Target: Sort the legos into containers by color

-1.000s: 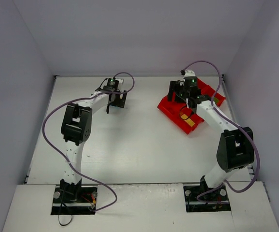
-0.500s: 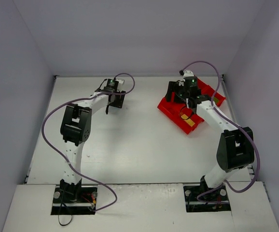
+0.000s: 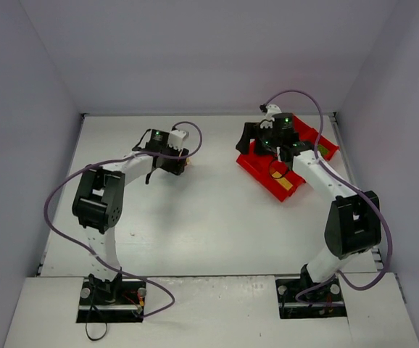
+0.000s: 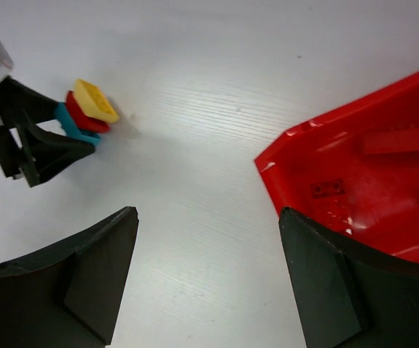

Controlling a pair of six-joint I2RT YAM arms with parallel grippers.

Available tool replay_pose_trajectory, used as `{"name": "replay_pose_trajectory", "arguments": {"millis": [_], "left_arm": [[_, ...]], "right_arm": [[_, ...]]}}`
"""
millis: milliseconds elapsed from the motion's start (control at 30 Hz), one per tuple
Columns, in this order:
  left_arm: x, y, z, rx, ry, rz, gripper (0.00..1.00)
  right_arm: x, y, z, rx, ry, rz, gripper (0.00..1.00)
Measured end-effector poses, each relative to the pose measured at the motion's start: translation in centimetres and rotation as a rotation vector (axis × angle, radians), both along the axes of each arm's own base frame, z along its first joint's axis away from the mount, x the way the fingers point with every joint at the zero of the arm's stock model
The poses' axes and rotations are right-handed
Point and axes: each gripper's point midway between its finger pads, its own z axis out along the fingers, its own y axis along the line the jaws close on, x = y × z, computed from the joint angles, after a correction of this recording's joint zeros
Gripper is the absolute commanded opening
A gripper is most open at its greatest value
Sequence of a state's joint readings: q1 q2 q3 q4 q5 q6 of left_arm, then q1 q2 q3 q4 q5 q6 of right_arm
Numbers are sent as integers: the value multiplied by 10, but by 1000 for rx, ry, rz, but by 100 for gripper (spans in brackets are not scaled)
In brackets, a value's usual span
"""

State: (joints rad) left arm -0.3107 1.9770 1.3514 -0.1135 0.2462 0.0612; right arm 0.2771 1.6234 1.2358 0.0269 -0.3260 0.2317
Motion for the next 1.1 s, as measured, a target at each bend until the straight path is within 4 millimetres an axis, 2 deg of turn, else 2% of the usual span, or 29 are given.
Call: {"name": "replay_pose_trajectory", "arguments": {"millis": [133, 267, 367, 500, 733, 900, 1100], "left_arm": [[-21, -12, 17, -48, -59, -149, 35], [-30, -25, 46, -89, -168, -282, 35], [-33, -32, 67, -110, -254, -355, 35], [-37, -43, 88, -117, -341, -435, 35], [-51, -71, 108, -94, -447, -559, 36], [-67, -85, 113, -84, -483, -614, 36], [-71, -85, 118, -75, -520, -618, 36]], "right_arm": [[-4, 24, 22, 80, -19, 113, 81], [-8, 52, 45, 174, -29, 237, 83], [-13, 72, 53, 240, -10, 320, 83], [-23, 93, 46, 304, 58, 398, 84], [-37, 116, 35, 376, 161, 483, 83], [-41, 123, 31, 394, 195, 500, 82], [-41, 125, 24, 398, 218, 493, 77]]}}
